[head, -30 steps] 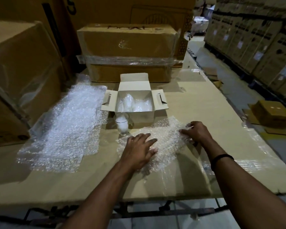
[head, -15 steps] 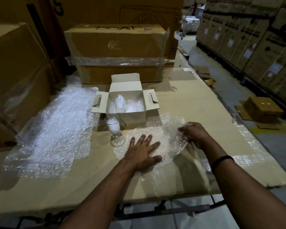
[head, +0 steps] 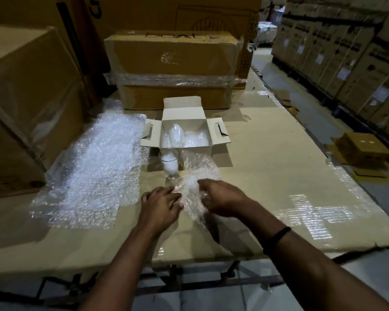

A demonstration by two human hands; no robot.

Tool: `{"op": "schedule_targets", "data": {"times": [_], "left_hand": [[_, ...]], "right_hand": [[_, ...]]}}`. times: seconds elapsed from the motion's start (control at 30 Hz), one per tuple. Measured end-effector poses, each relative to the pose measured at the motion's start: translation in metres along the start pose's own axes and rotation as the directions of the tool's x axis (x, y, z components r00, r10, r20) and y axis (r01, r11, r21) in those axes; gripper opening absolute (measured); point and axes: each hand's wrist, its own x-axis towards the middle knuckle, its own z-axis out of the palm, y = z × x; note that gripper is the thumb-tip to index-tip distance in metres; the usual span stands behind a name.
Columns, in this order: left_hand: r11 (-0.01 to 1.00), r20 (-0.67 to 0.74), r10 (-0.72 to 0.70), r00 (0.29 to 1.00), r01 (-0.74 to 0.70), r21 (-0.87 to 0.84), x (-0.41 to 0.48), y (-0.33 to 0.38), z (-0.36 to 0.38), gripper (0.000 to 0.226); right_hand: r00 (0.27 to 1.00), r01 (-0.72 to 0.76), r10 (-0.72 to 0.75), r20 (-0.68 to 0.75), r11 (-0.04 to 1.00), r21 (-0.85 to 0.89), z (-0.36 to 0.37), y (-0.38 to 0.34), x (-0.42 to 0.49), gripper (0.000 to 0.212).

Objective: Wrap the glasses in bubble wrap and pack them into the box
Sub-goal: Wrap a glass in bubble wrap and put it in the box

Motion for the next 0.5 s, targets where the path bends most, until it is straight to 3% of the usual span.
{"op": "schedule_targets", "data": {"times": [0.1, 0.23, 0.3, 0.4, 0.5], "left_hand": [[0.997, -0.060, -0.024, 0.998, 0.020, -0.075, -0.004, -0.003, 0.002, 0.050], [0.988, -0.200, -0.002, 0.980, -0.029, -0.150, -0.012, -0.001, 0.000, 0.060], [0.990, -0.106, 0.121, 0.987, -0.127, -0.052, -0.013, -0.002, -0.002, 0.057], [0.975, 0.068, 0.208, 0.976, -0.212, 0.069, -0.011, -0.004, -0.001, 0.047], [0.969, 0.057, 0.217, 0.974, -0.222, 0.106, -0.012, -0.002, -0.001, 0.050]], "right_hand": [[0.998, 0.024, -0.017, 0.055, 0.990, -0.139, 0.023, -0.015, 0.001, 0.020], [0.974, 0.163, -0.124, 0.190, 0.965, -0.208, 0.031, -0.009, -0.004, 0.049], [0.971, 0.129, -0.091, 0.223, 0.979, -0.159, 0.027, -0.004, -0.009, 0.062], [0.997, 0.001, 0.009, 0.076, 0.992, -0.124, 0.029, 0.008, -0.014, 0.070], [0.982, -0.089, 0.123, 0.141, 0.970, -0.227, 0.044, 0.026, -0.020, 0.080]]}}
